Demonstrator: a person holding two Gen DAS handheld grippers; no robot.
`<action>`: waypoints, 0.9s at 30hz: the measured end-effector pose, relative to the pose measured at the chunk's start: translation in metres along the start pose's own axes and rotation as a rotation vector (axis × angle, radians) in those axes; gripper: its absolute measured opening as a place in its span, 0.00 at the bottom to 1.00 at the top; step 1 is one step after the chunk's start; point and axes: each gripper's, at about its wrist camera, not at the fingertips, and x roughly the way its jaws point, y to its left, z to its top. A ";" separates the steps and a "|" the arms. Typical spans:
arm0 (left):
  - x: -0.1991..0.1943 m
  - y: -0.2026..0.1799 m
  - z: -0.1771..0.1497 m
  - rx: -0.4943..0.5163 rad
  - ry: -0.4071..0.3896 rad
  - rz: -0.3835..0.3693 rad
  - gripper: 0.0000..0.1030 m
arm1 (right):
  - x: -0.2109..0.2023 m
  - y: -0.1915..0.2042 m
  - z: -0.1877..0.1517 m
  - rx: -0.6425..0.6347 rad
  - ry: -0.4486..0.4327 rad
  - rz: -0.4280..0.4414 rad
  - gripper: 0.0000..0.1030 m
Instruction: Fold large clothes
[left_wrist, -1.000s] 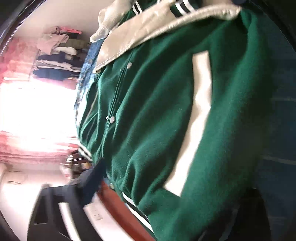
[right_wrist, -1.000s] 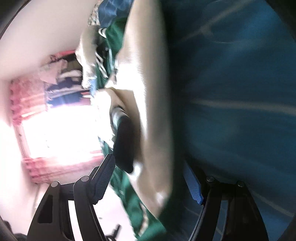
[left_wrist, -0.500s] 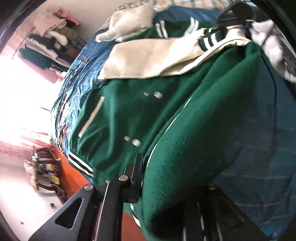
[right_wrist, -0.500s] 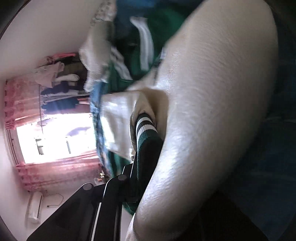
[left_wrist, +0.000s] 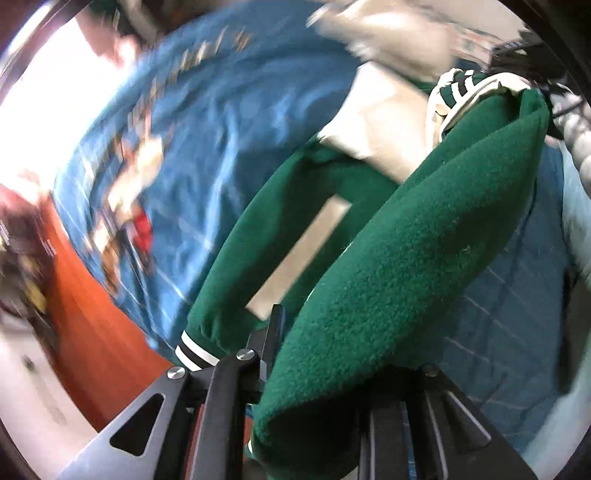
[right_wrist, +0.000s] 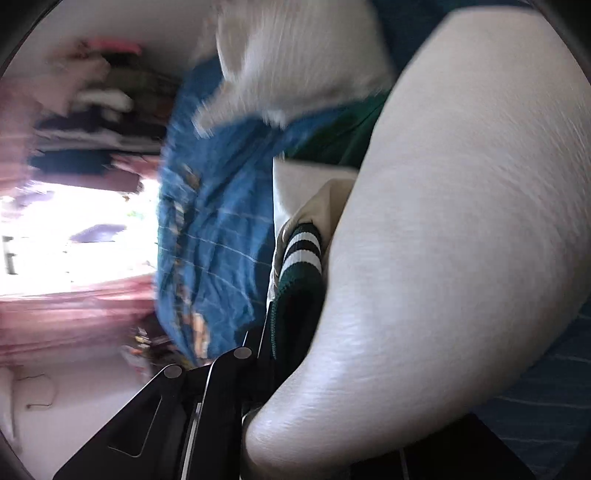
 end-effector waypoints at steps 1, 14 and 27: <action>0.013 0.022 0.004 -0.063 0.042 -0.053 0.20 | 0.026 0.014 0.008 -0.003 0.033 -0.027 0.22; 0.025 0.204 -0.019 -0.464 0.077 -0.138 0.71 | 0.086 0.061 0.001 -0.034 0.085 0.059 0.59; 0.078 0.153 -0.053 -0.495 0.136 -0.137 0.30 | -0.036 -0.058 -0.098 0.057 -0.068 -0.116 0.59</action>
